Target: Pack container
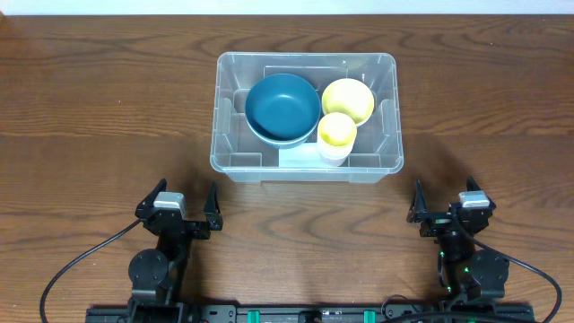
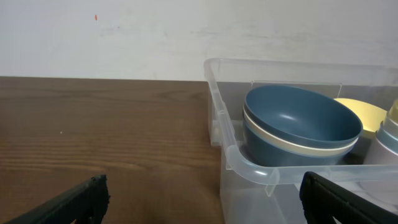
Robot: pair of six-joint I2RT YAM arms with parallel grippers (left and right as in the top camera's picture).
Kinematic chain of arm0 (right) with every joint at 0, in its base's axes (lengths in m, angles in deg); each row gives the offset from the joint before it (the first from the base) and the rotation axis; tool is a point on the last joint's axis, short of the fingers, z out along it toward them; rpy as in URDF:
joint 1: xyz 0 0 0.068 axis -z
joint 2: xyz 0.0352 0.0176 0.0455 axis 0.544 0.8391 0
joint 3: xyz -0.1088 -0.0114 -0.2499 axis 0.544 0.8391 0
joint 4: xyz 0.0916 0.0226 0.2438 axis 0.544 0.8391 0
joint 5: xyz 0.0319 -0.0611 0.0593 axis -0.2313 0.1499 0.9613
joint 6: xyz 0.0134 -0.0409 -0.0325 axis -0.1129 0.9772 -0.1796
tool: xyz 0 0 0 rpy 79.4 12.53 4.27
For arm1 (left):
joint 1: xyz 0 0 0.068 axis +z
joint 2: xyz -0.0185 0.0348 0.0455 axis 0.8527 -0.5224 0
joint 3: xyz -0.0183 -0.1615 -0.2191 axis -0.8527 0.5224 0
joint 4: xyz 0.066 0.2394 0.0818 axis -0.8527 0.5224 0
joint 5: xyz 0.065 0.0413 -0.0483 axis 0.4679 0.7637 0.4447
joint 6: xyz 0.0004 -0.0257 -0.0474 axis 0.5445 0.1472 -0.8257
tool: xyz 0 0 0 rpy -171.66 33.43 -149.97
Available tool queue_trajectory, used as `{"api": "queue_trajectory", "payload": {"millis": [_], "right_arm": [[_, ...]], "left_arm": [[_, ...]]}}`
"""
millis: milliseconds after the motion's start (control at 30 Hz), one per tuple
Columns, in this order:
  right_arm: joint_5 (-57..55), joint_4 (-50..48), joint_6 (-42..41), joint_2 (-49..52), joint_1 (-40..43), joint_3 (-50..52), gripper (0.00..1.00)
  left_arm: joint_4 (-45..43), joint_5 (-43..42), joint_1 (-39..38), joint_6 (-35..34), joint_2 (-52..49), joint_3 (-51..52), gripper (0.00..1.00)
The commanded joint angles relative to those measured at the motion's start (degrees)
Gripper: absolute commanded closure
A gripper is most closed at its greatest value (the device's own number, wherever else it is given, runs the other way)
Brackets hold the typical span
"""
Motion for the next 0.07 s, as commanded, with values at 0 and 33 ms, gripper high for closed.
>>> {"api": "queue_trajectory", "payload": {"millis": [0, 33], "right_arm": [[-0.6, 0.3, 0.9, -0.4, 0.4, 0.1, 0.01], [-0.6, 0.3, 0.9, -0.4, 0.4, 0.1, 0.01]], "left_arm": [[2.1, -0.9, 0.3, 0.8, 0.3, 0.9, 0.02], [2.1, -0.9, 0.3, 0.8, 0.3, 0.9, 0.02]]}}
